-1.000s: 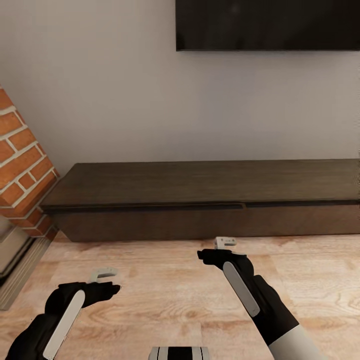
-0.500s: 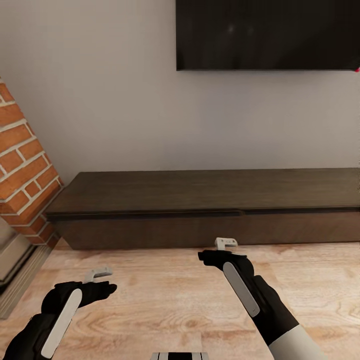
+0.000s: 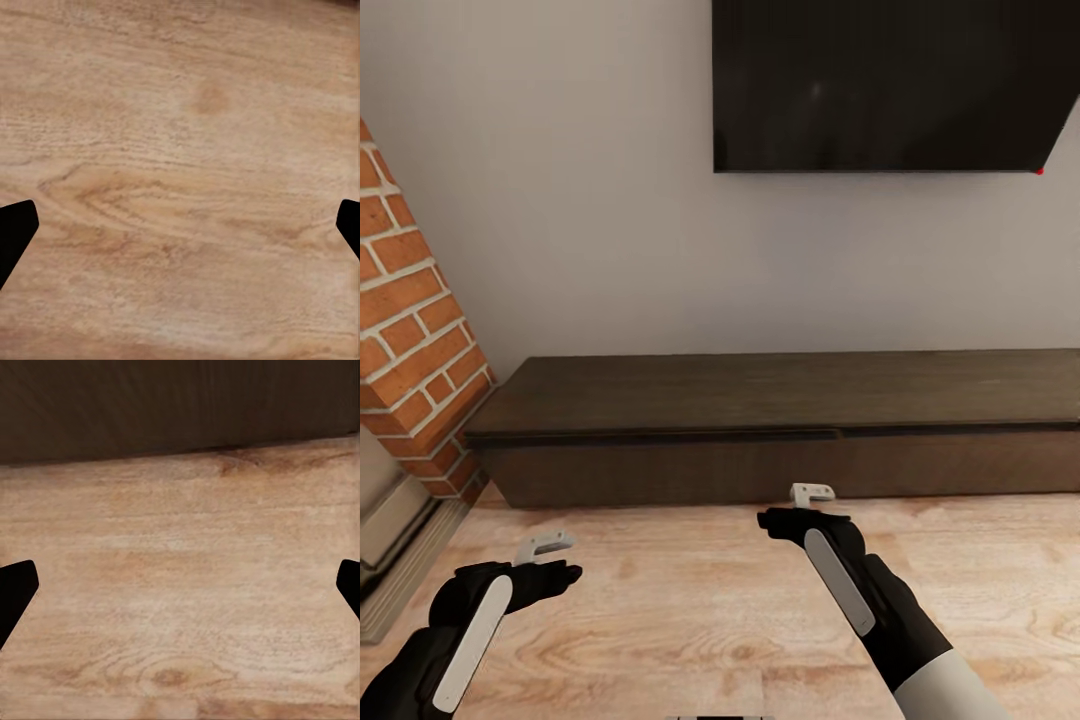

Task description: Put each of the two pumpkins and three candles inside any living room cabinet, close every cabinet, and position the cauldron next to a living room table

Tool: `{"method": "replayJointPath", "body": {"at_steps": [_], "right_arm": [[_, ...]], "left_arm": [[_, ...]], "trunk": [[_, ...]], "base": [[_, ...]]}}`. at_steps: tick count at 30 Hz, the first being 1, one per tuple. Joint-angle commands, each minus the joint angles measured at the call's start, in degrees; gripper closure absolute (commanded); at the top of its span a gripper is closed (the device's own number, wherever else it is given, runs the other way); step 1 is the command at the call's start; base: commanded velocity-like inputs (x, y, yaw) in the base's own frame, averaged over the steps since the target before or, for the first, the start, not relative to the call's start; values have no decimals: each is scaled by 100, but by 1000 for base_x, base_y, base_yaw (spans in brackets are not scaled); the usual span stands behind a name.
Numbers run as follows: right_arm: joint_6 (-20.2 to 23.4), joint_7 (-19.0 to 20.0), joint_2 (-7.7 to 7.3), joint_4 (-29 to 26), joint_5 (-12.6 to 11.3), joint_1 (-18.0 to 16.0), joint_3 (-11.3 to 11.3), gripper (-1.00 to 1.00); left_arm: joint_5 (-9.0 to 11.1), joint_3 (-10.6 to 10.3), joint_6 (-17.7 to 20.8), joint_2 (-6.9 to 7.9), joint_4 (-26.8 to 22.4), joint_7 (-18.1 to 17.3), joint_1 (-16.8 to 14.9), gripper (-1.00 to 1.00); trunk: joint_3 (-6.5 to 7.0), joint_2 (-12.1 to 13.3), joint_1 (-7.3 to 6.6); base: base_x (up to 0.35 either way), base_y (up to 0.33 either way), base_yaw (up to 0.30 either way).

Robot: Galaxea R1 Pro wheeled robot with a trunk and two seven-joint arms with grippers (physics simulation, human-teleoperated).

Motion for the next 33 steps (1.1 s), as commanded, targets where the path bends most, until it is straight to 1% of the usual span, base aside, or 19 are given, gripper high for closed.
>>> {"method": "replayJointPath", "body": {"at_steps": [1, 7, 9, 14, 15, 18, 30, 33], "right_arm": [[-2, -55, -11, -4, -57, -5, 10, -100], [-13, -43, -24, 6, -56, -5, 10, -100], [-13, -41, -25, 7, -56, -5, 10, -100], [-14, -26, -27, 12, -61, -5, 12, -100], [-16, -24, -27, 14, -62, -5, 13, -100], [-20, -23, -27, 19, -64, -5, 14, -100], [-23, -6, -27, 24, -68, -5, 14, -100], [-23, -5, -23, 25, -72, -5, 14, -100]], "left_arm": [[56, 1, 17, 1, -5, 52, -3, -100], [41, 79, 6, 11, -2, 62, -14, -100], [44, 93, 5, 2, 1, 141, -17, -100], [97, 113, -3, -37, 3, 788, -20, -100], [99, 115, -4, -41, 4, 877, -20, -100], [83, 116, -13, -48, 4, 997, -20, -100], [61, 117, -31, -60, 2, 1060, -20, -100], [60, 117, -31, -60, 3, 1061, -20, -100]], "trunk": [[13, 39, -24], [121, 280, -155], [157, 360, -199], [247, 561, -309], [265, 601, -331], [318, 721, -397], [534, 1203, -661], [588, 1323, -726]], "base": [[-1, 0, 0], [0, 0, 0], [0, 0, 0], [0, 0, 0], [0, 0, 0], [0, 0, 0], [-1, 0, 0], [-121, 0, 0]]}}
